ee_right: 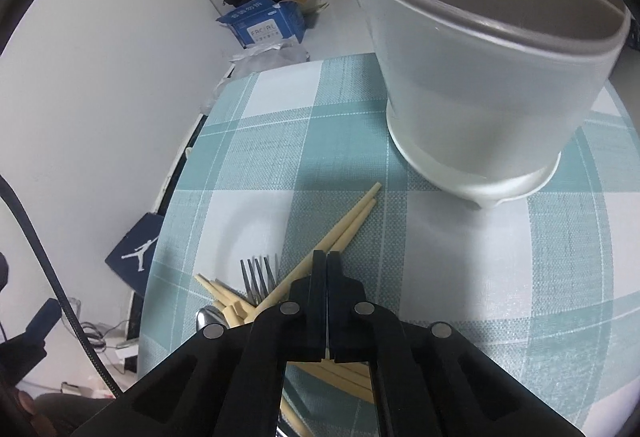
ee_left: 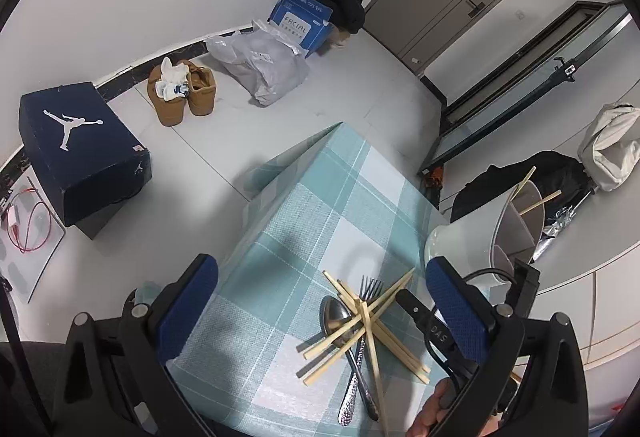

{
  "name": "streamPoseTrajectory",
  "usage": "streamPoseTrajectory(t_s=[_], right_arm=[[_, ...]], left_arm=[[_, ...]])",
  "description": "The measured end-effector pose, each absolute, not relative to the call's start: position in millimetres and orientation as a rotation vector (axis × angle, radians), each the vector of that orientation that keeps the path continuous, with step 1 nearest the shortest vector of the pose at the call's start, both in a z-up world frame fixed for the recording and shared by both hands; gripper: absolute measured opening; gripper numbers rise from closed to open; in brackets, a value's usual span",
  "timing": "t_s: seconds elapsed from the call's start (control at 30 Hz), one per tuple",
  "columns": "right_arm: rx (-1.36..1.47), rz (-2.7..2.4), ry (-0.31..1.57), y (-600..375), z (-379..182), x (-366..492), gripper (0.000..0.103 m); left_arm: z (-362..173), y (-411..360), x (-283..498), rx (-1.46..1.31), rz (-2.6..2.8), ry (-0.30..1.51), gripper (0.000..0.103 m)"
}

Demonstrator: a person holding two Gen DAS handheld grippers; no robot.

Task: Organize utensils
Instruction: 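Lower the right gripper onto the pile and grasp another chopstick, then grasp a chopstick with the left gripper while the right gripper lifts its chopstick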

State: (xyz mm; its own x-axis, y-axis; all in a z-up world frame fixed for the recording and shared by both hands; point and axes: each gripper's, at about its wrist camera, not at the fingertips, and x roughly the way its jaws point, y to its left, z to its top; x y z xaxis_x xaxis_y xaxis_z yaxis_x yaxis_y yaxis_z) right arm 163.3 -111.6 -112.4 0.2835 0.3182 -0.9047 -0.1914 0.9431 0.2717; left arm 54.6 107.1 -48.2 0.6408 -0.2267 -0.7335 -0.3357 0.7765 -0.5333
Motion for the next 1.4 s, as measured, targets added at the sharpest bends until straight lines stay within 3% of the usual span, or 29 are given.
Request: streamPoseTrajectory(t_s=[0.2, 0.47, 0.67, 0.9, 0.97, 1.03, 1.07, 1.4], right_arm=[[0.148, 0.346, 1.247, -117, -112, 161, 0.0], [0.147, 0.431, 1.277, -104, -109, 154, 0.009], [-0.009, 0.551, 1.25, -77, -100, 136, 0.027], [-0.248, 0.593, 1.21, -50, -104, 121, 0.027], [-0.316, 0.583, 1.187, -44, -106, 114, 0.023], [-0.361, 0.586, 1.168, -41, -106, 109, 0.008], [-0.369, 0.586, 1.165, -40, -107, 110, 0.007], [-0.17, 0.566, 1.118, -85, -79, 127, 0.006]], left_arm=[[-48, 109, 52, -0.72, 0.069, 0.89, 0.102], [-48, 114, 50, -0.739, 0.082, 0.879, 0.102], [-49, 123, 48, -0.786, 0.097, 0.868, 0.102], [-51, 133, 45, -0.835, 0.126, 0.858, 0.102], [-52, 137, 44, -0.853, 0.145, 0.859, 0.102], [-53, 140, 43, -0.874, 0.149, 0.851, 0.102], [-53, 141, 42, -0.875, 0.154, 0.85, 0.102], [-55, 133, 45, -0.84, 0.161, 0.867, 0.102]])
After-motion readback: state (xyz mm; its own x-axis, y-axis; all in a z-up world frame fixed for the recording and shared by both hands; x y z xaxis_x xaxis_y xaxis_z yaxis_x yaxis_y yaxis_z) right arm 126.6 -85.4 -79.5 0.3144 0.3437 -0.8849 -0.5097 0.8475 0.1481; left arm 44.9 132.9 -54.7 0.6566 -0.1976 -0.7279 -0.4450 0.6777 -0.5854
